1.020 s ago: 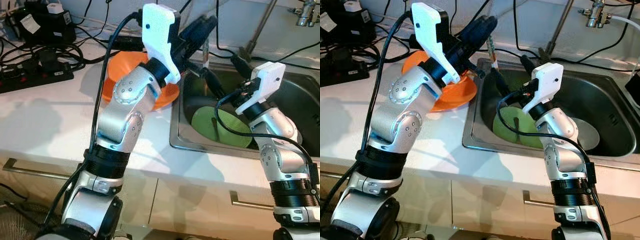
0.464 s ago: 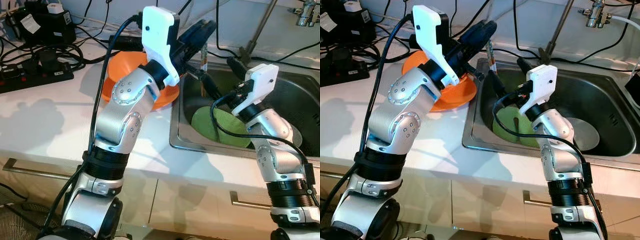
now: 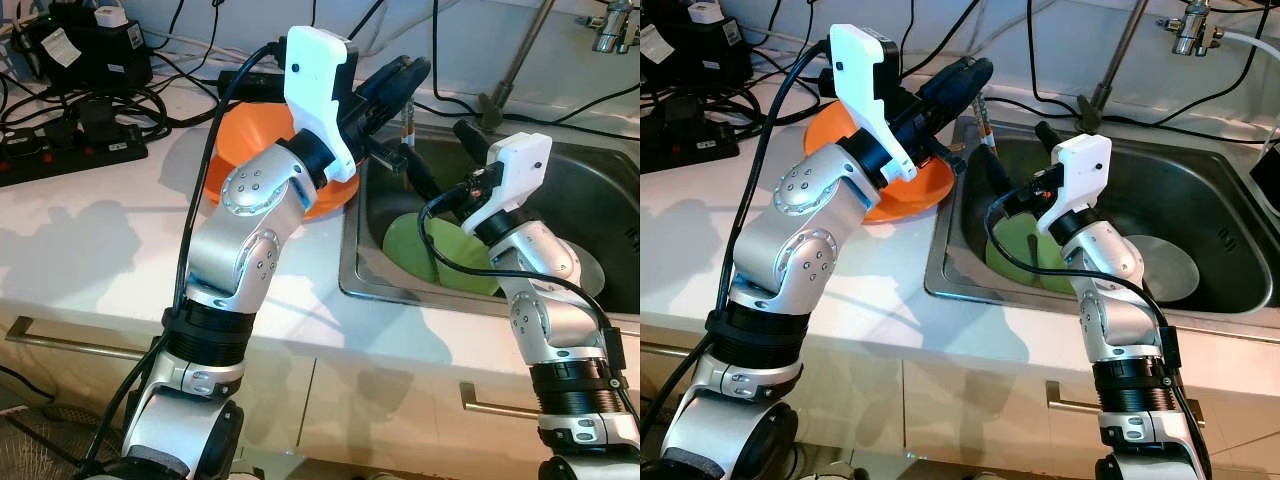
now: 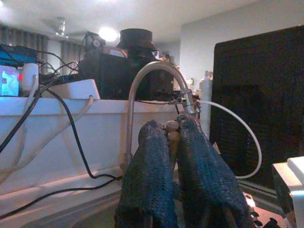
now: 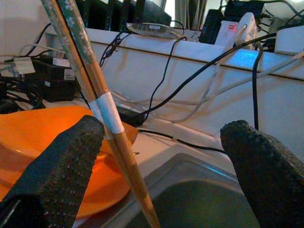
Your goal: Kitchen organization
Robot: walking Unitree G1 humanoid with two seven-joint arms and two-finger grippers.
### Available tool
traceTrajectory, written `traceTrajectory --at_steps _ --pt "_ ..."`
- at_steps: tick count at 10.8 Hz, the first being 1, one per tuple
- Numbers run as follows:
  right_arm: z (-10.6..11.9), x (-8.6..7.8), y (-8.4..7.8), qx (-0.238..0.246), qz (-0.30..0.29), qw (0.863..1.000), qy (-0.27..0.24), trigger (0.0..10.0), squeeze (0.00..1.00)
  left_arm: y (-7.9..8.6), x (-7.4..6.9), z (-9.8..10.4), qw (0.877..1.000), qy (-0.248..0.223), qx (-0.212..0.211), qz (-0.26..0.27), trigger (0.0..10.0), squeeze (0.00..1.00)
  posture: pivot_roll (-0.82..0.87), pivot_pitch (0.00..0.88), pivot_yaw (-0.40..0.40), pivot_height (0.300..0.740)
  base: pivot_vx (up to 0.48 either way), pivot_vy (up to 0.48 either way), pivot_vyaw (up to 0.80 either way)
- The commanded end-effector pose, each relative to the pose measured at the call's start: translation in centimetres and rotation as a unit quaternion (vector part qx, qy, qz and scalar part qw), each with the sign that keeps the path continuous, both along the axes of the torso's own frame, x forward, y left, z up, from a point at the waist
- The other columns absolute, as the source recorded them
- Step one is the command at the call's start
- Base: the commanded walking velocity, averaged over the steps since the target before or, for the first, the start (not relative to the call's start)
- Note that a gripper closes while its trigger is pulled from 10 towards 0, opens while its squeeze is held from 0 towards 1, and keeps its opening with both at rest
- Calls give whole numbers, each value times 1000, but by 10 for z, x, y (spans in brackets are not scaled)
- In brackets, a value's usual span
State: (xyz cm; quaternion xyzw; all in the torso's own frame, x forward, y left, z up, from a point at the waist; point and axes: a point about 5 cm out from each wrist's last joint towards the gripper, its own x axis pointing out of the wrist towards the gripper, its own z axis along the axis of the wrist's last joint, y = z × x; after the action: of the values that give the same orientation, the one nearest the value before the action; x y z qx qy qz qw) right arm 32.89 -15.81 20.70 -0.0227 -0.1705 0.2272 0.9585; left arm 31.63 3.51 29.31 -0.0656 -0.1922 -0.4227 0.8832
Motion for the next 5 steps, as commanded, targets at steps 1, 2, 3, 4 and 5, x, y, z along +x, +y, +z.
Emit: traceTrajectory --at_steps 1,2,3,4,5 --pt "6 2 4 0 3 1000 -6 10000 0 -21 -13 1 997 -4 9 -72 10000 0 -6 27 -82 740 0 0 0" --pt "5 2 5 0 8 1000 -5 10000 0 -22 -14 1 997 -5 8 -74 10000 0 -5 29 -83 740 0 0 0" --pt "4 2 7 0 14 1000 -4 10000 0 -24 -15 3 997 -8 6 -80 10000 0 -4 28 -83 740 0 0 0" --pt "4 2 8 -1 17 1000 -4 10000 0 -27 -17 5 996 -11 4 -87 10000 0 -4 28 -83 740 0 0 0" --pt "4 2 9 0 19 1000 -3 10000 0 -28 -17 7 996 -13 2 -91 10000 0 -7 29 -82 740 0 0 0"
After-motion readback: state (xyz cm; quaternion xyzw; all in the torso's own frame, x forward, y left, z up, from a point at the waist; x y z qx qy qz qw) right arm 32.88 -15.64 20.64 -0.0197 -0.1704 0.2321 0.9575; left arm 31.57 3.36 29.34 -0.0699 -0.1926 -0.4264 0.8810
